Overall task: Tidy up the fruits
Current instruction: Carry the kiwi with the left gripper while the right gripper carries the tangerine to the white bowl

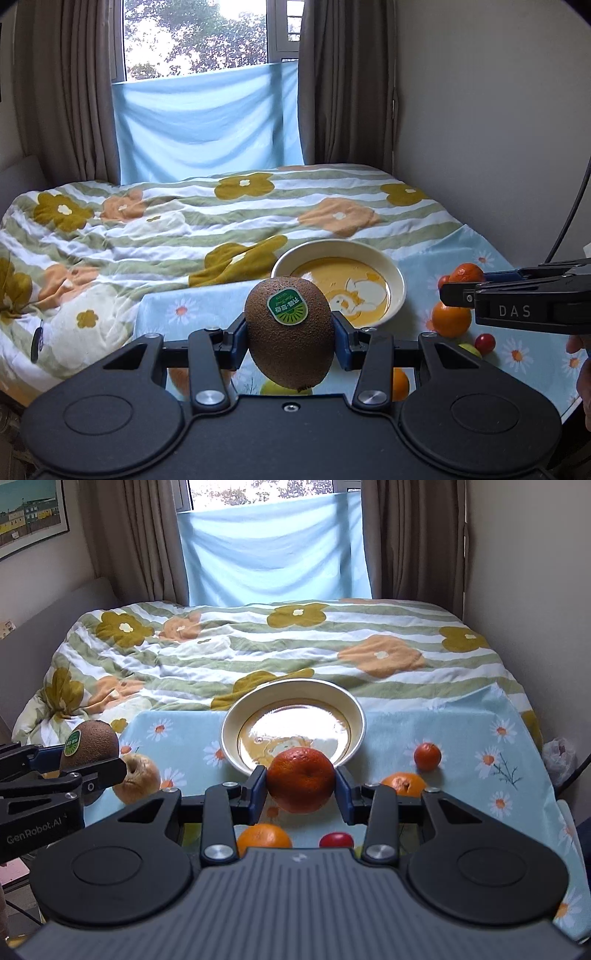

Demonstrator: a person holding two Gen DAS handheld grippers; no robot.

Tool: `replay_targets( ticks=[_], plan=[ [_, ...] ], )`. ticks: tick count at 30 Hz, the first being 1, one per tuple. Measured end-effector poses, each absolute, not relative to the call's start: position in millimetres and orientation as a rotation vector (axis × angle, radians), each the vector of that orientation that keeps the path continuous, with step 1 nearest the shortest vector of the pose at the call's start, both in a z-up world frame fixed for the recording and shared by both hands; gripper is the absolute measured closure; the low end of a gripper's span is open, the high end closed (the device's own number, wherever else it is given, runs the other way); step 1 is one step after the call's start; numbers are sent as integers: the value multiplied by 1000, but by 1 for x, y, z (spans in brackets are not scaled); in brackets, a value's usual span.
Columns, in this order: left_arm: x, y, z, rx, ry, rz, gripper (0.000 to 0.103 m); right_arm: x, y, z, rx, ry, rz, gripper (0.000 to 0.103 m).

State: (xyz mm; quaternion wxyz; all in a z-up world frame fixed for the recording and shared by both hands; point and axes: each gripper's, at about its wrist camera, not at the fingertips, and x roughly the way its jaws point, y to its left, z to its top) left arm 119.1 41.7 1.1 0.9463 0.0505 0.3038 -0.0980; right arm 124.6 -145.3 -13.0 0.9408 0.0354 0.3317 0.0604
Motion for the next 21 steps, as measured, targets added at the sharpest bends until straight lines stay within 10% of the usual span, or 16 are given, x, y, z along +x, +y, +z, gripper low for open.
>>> replay_targets(
  ticks=[21],
  plan=[
    [293, -21, -52, 154, 707, -240, 54, 283, -194, -35, 31, 724, 176, 49]
  ],
)
